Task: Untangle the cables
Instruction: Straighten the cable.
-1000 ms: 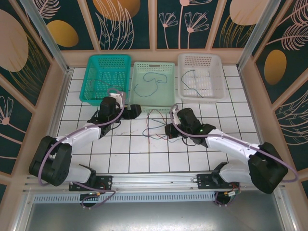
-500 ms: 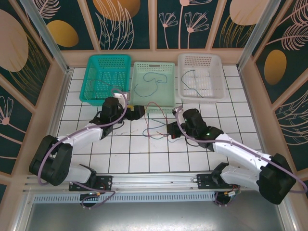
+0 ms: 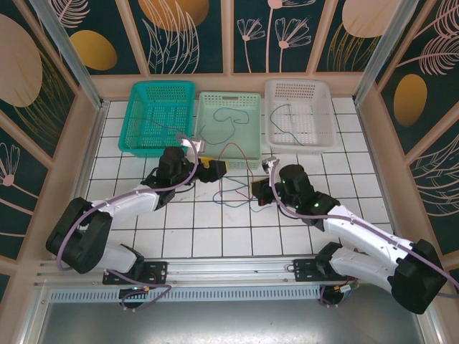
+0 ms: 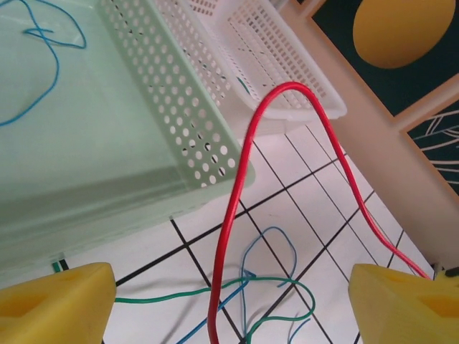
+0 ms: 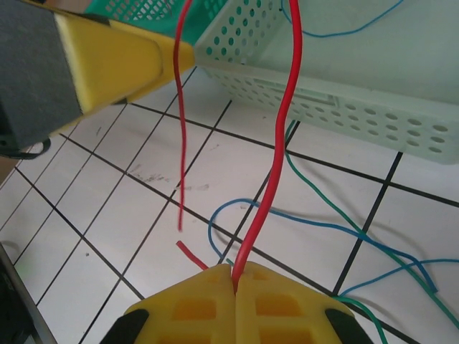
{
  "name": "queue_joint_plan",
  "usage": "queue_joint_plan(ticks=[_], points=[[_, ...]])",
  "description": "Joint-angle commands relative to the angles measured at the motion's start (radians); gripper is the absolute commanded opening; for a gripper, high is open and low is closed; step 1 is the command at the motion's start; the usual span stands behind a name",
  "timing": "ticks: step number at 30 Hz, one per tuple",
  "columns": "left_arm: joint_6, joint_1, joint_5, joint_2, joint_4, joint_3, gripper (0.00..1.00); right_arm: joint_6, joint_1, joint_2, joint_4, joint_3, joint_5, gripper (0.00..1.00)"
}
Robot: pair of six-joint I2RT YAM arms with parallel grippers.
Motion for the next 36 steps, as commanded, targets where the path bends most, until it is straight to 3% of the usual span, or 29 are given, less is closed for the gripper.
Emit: queue_joint_plan(ticks=[1, 3, 10, 14, 20, 23, 32, 36], points=[[-0.008, -0.005, 0.036, 0.025, 0.058, 0.018, 0.75, -0.023, -0.004, -0.026, 0.060, -0.003, -0.017, 0.00], [-0.002, -0.007, 0.037, 0.027, 0.056, 0.017, 0.67, -0.029, -0.004, -0.027, 0.060, -0.005, -0.029, 0.00], [0.052, -0.007, -0.007, 0.016, -0.001, 0.030, 0.28, -0.047, -0.006, -0.024, 0.036, -0.006, -0.064, 0.00], [0.148, -0.007, -0.103, -0.007, -0.138, 0.067, 0.19, -0.072, -0.014, -0.024, -0.038, 0.007, -0.055, 0.00], [0.381, -0.007, -0.388, -0.017, -0.430, 0.202, 0.14, -0.085, -0.031, 0.000, -0.130, -0.001, -0.030, 0.00], [0.462, -0.007, -0.507, -0.030, -0.490, 0.241, 0.13, -0.088, -0.034, 0.040, -0.152, 0.002, -0.061, 0.00], [0.700, -0.007, -0.691, -0.059, -0.581, 0.299, 0.16, -0.158, -0.017, 0.164, -0.155, 0.042, -0.245, 0.00], [0.732, -0.007, -0.709, -0.069, -0.591, 0.298, 0.20, -0.173, -0.012, 0.165, -0.145, 0.044, -0.268, 0.00]])
